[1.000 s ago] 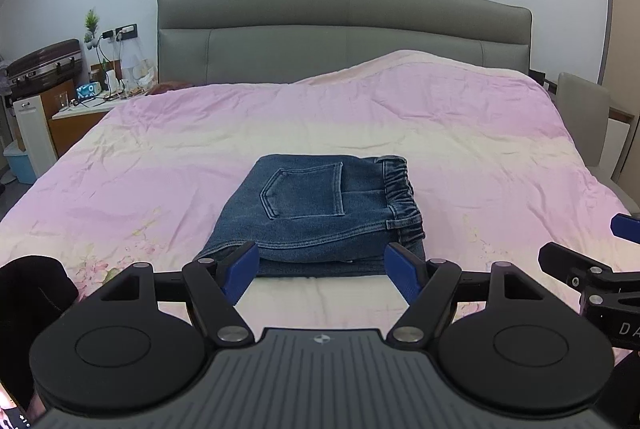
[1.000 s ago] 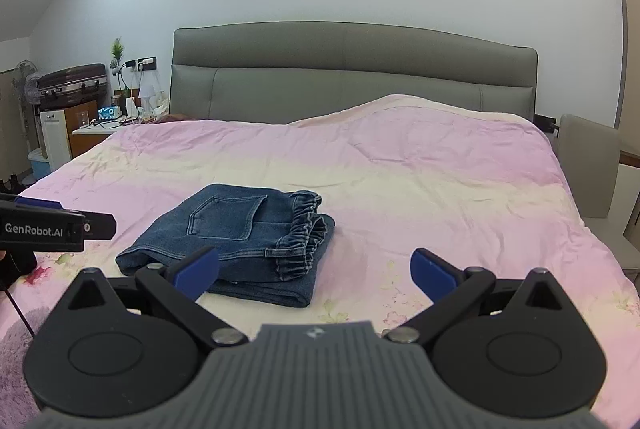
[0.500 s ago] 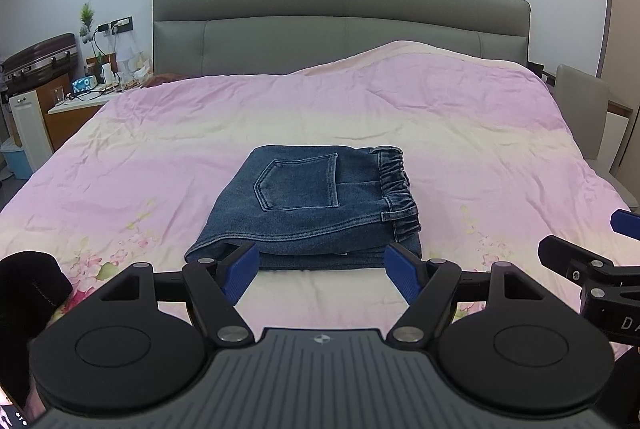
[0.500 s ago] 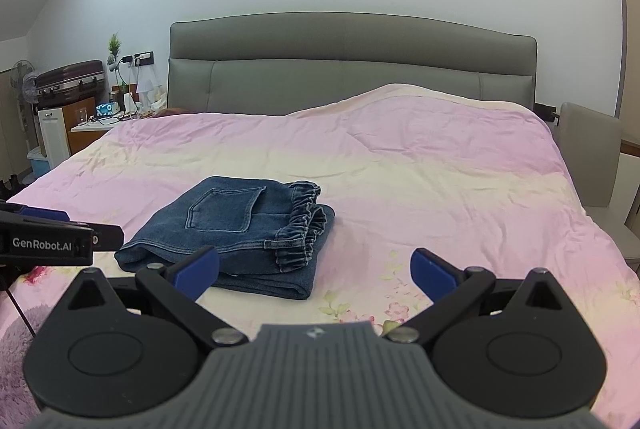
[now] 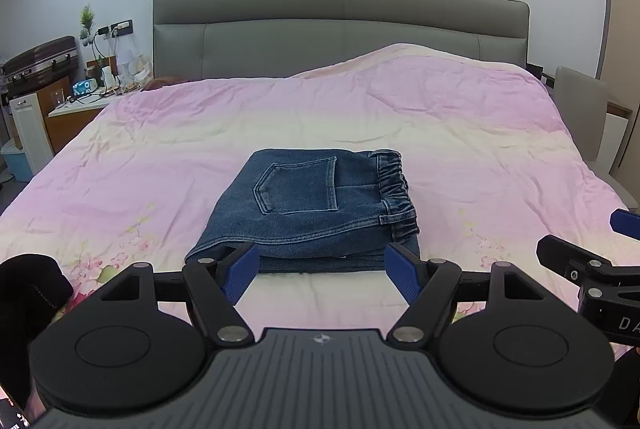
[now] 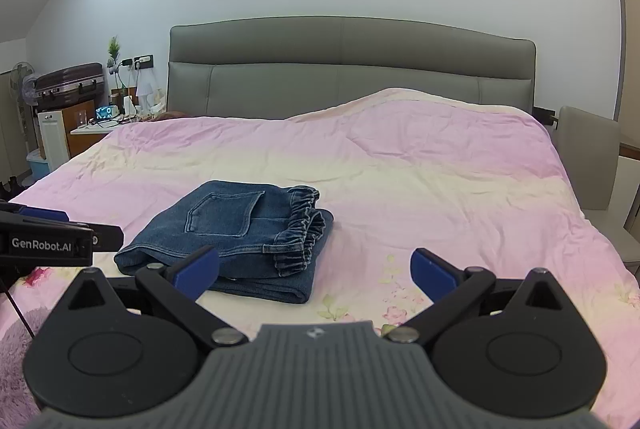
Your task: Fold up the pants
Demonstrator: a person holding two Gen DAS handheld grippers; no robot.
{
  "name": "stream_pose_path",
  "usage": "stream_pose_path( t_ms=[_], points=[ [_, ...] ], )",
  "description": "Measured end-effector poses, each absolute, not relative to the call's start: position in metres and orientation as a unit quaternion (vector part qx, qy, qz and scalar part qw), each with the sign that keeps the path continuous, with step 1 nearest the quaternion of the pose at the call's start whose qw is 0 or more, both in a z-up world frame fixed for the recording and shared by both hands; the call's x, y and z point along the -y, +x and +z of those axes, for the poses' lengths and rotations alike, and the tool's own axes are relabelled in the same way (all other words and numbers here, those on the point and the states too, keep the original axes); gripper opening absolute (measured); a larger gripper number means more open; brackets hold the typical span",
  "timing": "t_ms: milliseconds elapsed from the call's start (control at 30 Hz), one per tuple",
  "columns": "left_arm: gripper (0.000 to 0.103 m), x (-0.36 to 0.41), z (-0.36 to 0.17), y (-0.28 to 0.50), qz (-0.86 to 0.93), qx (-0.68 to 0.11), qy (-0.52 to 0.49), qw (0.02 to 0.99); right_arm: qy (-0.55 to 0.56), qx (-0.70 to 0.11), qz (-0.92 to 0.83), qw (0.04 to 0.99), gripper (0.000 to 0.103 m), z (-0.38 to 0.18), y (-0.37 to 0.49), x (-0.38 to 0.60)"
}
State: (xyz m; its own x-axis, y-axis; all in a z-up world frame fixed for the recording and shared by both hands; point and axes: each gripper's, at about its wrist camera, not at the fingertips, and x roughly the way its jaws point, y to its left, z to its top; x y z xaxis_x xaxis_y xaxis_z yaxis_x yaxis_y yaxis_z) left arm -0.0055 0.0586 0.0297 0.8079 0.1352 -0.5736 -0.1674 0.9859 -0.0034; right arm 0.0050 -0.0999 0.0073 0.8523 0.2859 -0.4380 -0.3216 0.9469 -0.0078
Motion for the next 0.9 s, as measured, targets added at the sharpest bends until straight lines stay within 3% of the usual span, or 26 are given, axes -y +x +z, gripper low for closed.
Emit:
stream_pose_path(
  t_ms=[900],
  points=[
    [0.084,-0.0540,0.0323,-0.0073,0.085,-0.296,-0.019,0.951,-0.038,-0.219,0.154,0.963,0.098,0.0086,0.0042,0.1010]
  ],
)
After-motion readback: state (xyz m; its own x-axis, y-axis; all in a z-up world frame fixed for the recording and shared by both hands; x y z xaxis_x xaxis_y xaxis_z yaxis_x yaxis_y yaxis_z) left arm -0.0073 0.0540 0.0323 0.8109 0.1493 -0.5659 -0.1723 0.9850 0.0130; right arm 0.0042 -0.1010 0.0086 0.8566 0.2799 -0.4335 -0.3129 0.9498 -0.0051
